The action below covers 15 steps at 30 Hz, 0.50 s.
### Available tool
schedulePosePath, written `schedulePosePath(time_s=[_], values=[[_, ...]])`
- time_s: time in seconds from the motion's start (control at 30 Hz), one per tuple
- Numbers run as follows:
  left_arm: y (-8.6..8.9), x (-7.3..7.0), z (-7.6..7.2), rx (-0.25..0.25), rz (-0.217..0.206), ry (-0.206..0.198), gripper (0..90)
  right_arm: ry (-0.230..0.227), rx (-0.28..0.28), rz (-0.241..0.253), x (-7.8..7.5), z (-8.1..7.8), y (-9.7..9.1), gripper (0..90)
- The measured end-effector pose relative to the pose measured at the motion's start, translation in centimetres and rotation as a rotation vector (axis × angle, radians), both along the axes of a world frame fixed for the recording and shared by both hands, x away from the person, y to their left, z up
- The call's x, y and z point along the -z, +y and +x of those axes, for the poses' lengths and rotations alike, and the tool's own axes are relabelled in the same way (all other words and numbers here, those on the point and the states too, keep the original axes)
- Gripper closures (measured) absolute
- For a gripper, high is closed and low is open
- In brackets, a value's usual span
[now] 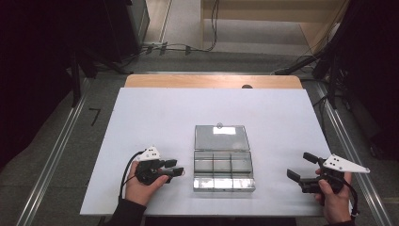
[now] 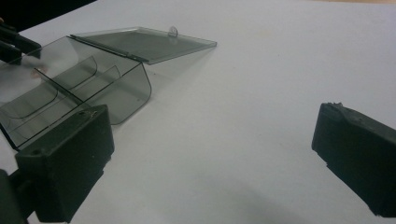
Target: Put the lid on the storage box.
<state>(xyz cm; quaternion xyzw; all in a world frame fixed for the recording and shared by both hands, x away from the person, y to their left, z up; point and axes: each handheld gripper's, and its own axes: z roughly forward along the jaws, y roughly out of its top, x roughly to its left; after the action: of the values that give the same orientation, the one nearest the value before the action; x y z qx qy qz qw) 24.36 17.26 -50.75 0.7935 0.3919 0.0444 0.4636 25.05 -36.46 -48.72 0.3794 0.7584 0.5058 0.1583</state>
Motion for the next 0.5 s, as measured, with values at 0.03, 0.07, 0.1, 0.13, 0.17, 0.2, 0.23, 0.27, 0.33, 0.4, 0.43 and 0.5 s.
schedulePosePath(time_s=[0.03,0.07,0.1,0.13,0.17,0.2,0.23,0.27,0.33,0.4,0.43,0.5], values=[[-0.01,0.01,0.00,-0.003,0.005,0.003,56.3,0.000,0.002,-0.002,0.06,-0.03,-0.10,0.0],[-0.06,0.07,0.01,-0.003,0.006,0.002,57.6,-0.001,0.003,-0.004,0.09,-0.03,-0.16,0.0],[-0.06,0.07,0.01,0.000,0.008,0.004,59.7,0.002,0.003,-0.005,0.15,-0.07,-0.23,0.0],[-0.07,0.06,0.01,0.004,0.014,0.005,60.8,0.004,0.005,-0.006,0.17,-0.10,-0.26,0.0],[-0.13,0.08,0.00,0.002,0.018,0.003,61.9,0.004,0.004,-0.007,0.20,-0.11,-0.30,0.0],[-0.19,0.11,-0.01,0.000,0.021,0.004,62.8,0.004,0.004,-0.009,0.21,-0.14,-0.34,0.0],[-0.21,0.12,0.00,0.002,0.024,0.006,63.9,0.004,0.003,-0.011,0.22,-0.17,-0.35,0.0],[-0.20,0.11,0.01,0.004,0.032,0.009,64.4,0.003,0.003,-0.016,0.24,-0.17,-0.39,0.0],[-0.25,0.14,0.03,-0.002,0.040,0.008,65.5,0.007,0.008,-0.020,0.30,-0.19,-0.41,0.0],[-0.24,0.14,0.05,-0.004,0.046,0.008,66.4,0.010,0.009,-0.020,0.34,-0.19,-0.44,0.0],[-0.28,0.15,0.06,-0.010,0.046,0.007,66.5,0.009,0.009,-0.022,0.36,-0.18,-0.45,0.0],[-0.30,0.13,0.05,-0.029,0.055,0.002,66.9,0.011,0.009,-0.021,0.38,-0.19,-0.41,0.0]])
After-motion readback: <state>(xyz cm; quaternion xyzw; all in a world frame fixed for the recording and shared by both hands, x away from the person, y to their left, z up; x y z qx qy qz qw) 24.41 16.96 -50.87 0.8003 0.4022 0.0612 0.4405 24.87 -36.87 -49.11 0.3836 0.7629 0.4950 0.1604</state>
